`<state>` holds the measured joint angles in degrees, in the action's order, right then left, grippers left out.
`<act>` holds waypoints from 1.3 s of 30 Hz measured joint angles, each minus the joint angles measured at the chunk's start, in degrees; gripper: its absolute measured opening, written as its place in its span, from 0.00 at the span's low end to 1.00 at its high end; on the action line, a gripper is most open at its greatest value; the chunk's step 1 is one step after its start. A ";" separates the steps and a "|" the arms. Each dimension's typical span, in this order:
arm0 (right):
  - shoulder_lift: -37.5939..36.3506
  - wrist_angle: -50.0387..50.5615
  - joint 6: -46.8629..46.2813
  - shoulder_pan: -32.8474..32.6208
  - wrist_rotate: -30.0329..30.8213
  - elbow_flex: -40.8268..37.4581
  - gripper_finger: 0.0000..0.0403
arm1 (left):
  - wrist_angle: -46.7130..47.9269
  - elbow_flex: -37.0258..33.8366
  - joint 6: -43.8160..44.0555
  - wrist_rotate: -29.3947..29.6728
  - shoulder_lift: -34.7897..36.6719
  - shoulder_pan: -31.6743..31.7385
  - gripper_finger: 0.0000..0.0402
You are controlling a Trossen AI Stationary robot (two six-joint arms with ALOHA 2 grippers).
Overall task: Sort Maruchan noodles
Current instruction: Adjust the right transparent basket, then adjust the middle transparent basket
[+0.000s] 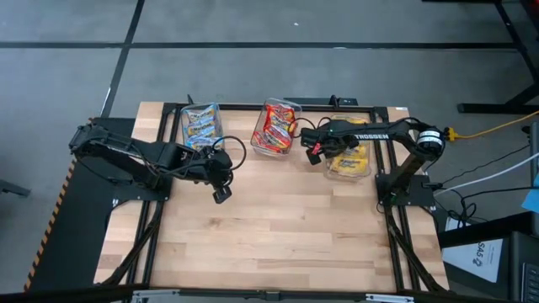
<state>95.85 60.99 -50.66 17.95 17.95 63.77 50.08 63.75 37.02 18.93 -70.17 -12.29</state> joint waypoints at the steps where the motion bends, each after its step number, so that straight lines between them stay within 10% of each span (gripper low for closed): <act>1: 0.00 -0.53 0.13 -0.04 -0.57 0.00 0.00 | 0.01 0.00 -0.08 0.01 0.00 0.00 0.15; 21: 0.00 1.60 -4.77 -12.58 0.76 0.28 0.00 | 0.05 0.00 -0.16 0.12 0.00 0.00 0.15; 30: 0.04 14.13 -4.45 -12.49 7.12 13.48 0.00 | 0.50 0.00 -0.17 0.14 0.00 0.00 0.15; 39: 0.36 -14.34 10.00 -10.61 3.56 19.17 0.00 | 0.44 0.02 -0.24 3.09 0.00 0.02 0.15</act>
<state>96.21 46.65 -40.66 7.35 21.51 82.94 50.51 63.77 36.78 22.01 -70.17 -12.27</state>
